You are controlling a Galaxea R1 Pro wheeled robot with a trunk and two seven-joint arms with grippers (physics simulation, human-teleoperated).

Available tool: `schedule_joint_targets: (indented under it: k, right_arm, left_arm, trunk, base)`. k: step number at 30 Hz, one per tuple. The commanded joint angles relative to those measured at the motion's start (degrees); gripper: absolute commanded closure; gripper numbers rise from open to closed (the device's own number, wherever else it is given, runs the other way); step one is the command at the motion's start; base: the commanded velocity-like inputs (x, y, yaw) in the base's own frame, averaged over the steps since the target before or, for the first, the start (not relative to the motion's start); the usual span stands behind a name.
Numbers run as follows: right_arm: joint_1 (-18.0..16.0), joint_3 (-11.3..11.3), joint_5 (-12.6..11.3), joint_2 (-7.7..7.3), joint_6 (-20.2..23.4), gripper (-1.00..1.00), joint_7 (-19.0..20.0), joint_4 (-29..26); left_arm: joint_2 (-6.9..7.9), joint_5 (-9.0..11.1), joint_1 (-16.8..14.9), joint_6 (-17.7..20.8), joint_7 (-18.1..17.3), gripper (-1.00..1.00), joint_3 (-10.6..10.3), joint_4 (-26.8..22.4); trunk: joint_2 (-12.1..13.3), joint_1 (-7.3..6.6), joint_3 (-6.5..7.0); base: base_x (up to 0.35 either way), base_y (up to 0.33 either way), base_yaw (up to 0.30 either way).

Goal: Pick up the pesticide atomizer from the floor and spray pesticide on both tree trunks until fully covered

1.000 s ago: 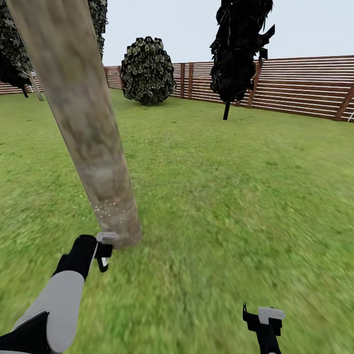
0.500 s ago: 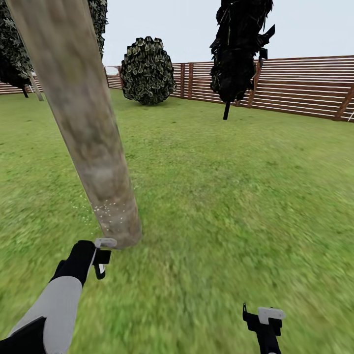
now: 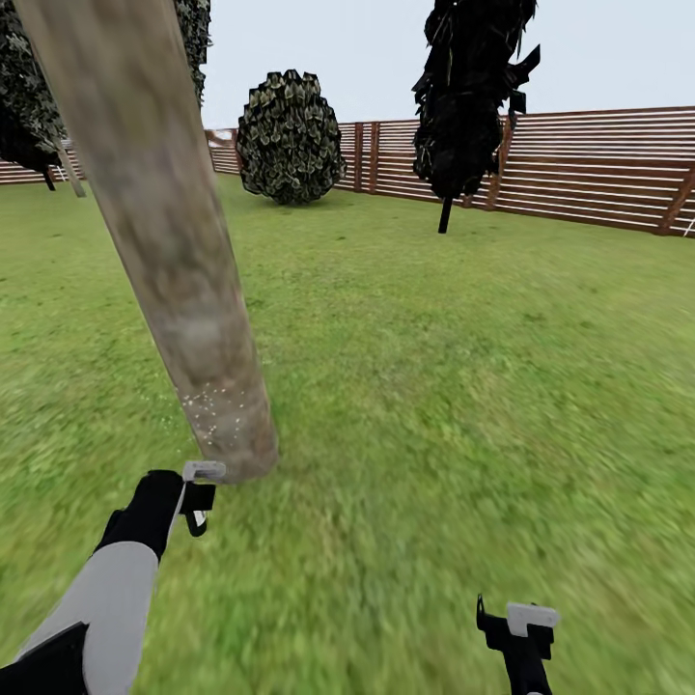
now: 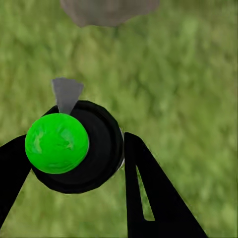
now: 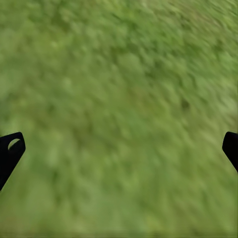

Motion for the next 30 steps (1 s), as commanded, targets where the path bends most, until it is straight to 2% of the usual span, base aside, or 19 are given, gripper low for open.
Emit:
schedule_joint_targets:
  k: [1, 3, 6, 9, 13, 18, 25, 30]
  right_arm:
    - [-0.04, -0.36, 0.61, 0.01, -0.14, -1.0, -0.23, 0.06]
    - [-0.04, -0.36, 0.61, 0.01, -0.14, -1.0, -0.23, 0.06]
    - [-0.04, -0.36, 0.61, -0.02, -0.14, -1.0, -0.23, 0.06]
    - [-0.04, -0.36, 0.61, -0.07, -0.14, -1.0, -0.23, 0.06]
    - [-0.04, -0.36, 0.61, -0.07, -0.14, -1.0, -0.22, 0.06]
    - [-0.04, -0.36, 0.61, -0.07, -0.14, -1.0, -0.23, 0.06]
    - [-0.04, -0.36, 0.61, -0.07, -0.14, -1.0, -0.23, 0.06]
    - [-0.04, -0.37, 0.61, -0.08, -0.14, -1.0, -0.23, 0.06]
  left_arm:
    - [0.41, -0.25, 0.11, -0.79, -0.28, 1.0, 0.22, 0.06]
    - [0.92, -0.1, 1.0, -2.55, 1.2, 1.0, 0.2, 0.48]
    - [0.44, 0.08, 1.21, -2.84, 1.61, 1.0, 0.16, 0.62]
    - [-0.67, 0.53, 1.27, -2.91, 1.7, 1.0, 0.24, 0.95]
    - [-0.65, 0.61, 1.28, -2.92, 1.71, 1.0, 0.45, 0.67]
    - [-0.55, 0.99, 1.28, -2.89, 1.63, 1.0, 0.41, 0.17]
    - [-1.02, 1.29, 1.3, -3.16, 2.84, 1.0, 0.38, 0.82]
    - [-1.06, 3.42, 1.65, -3.2, 2.94, 1.0, 0.28, 1.03]
  trunk:
    - [-0.44, 0.21, -0.23]
    - [-1.24, 0.65, -0.59]
    - [-2.44, 1.31, -1.13]
    - [-3.64, 1.97, -1.67]
    - [-5.25, 2.85, -2.39]
    - [-5.25, 2.85, -2.39]
    - [-5.25, 2.85, -2.39]
    - [-5.25, 2.85, -2.39]
  base:
    - [0.0, 0.0, 0.0]
    - [0.0, 0.0, 0.0]
    - [0.0, 0.0, 0.0]
    - [0.0, 0.0, 0.0]
    - [0.0, 0.0, 0.025]
    - [0.024, -0.026, 0.204]
    - [0.153, -0.216, 0.012]
    - [0.162, -0.232, 0.0]
